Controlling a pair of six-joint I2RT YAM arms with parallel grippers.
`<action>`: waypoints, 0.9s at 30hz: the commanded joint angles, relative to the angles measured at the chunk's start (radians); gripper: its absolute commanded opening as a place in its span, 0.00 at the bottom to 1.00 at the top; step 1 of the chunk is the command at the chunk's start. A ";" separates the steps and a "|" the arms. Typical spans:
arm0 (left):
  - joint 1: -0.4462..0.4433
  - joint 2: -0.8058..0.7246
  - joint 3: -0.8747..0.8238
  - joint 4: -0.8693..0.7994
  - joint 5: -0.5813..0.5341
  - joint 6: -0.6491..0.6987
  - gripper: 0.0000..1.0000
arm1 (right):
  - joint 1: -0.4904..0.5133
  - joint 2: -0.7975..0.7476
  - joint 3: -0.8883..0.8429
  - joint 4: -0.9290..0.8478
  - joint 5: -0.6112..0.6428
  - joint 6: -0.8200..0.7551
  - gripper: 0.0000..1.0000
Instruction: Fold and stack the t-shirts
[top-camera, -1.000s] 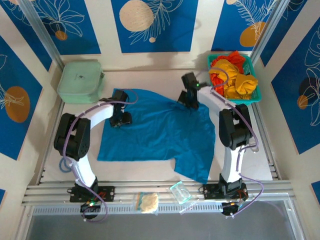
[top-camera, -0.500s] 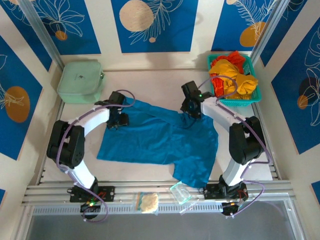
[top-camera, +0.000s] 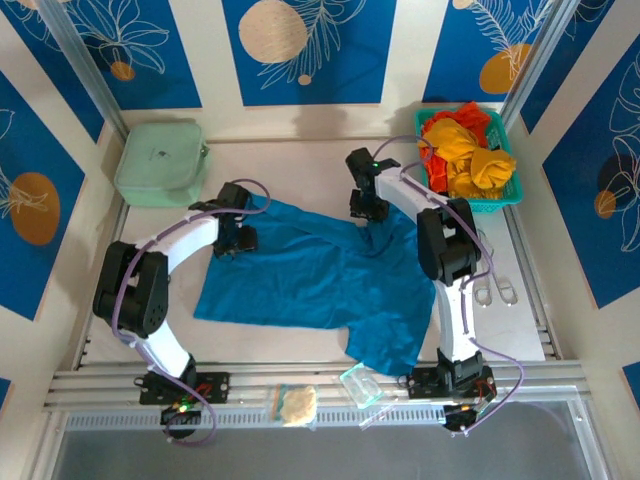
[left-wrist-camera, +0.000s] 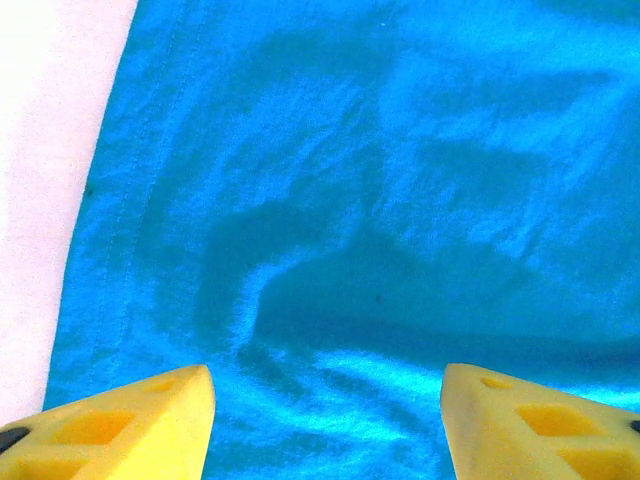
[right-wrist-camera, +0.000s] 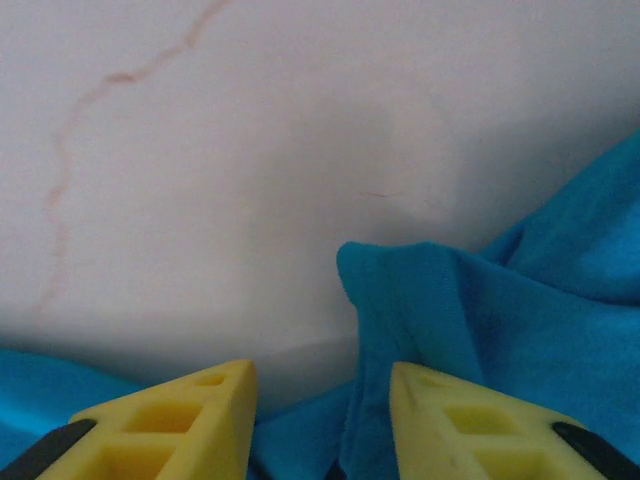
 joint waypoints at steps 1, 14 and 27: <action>-0.006 -0.001 -0.008 -0.017 -0.016 0.003 0.62 | -0.001 0.008 0.074 -0.077 0.064 -0.048 0.43; -0.006 0.018 -0.007 -0.009 0.008 0.000 0.62 | -0.006 0.027 0.030 -0.092 0.107 -0.059 0.36; -0.006 0.017 -0.014 -0.006 0.004 0.000 0.62 | -0.003 0.066 0.089 -0.135 0.122 -0.069 0.00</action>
